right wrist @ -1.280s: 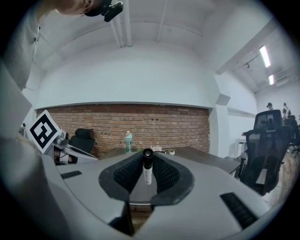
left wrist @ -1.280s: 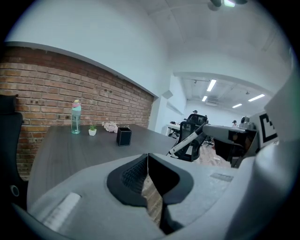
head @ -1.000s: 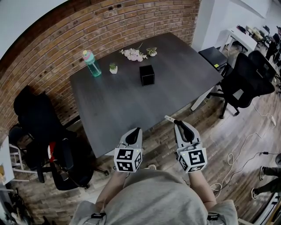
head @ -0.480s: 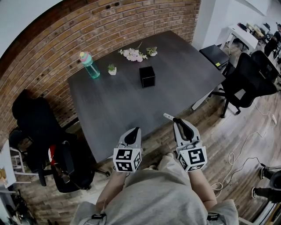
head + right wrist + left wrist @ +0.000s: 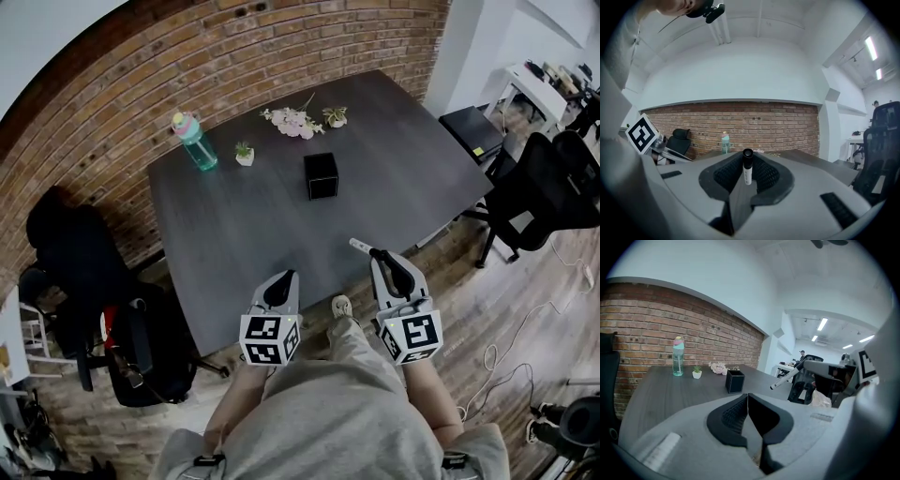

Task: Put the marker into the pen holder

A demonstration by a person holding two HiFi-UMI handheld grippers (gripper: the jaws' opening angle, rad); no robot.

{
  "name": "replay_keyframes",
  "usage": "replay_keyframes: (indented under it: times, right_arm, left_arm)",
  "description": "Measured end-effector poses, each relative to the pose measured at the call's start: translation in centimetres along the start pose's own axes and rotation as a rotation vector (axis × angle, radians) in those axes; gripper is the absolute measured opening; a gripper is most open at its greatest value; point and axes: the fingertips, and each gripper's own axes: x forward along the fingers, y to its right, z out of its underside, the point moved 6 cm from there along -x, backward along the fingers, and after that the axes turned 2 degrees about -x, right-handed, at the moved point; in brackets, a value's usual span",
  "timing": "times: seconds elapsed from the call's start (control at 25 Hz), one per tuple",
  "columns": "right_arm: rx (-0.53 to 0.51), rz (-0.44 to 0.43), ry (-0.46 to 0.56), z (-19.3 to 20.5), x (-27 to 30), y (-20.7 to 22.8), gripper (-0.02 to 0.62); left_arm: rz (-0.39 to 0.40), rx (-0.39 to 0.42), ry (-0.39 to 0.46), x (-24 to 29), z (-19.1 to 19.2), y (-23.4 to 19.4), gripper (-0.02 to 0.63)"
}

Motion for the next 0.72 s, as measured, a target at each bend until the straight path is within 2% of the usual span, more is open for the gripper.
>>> replay_keyframes:
  times: [0.72]
  right_arm:
    - [-0.051,-0.158,0.021,-2.5,11.3,6.4,0.066]
  left_arm:
    - [-0.134,-0.049,0.035,7.2,-4.9,-2.1,0.018]
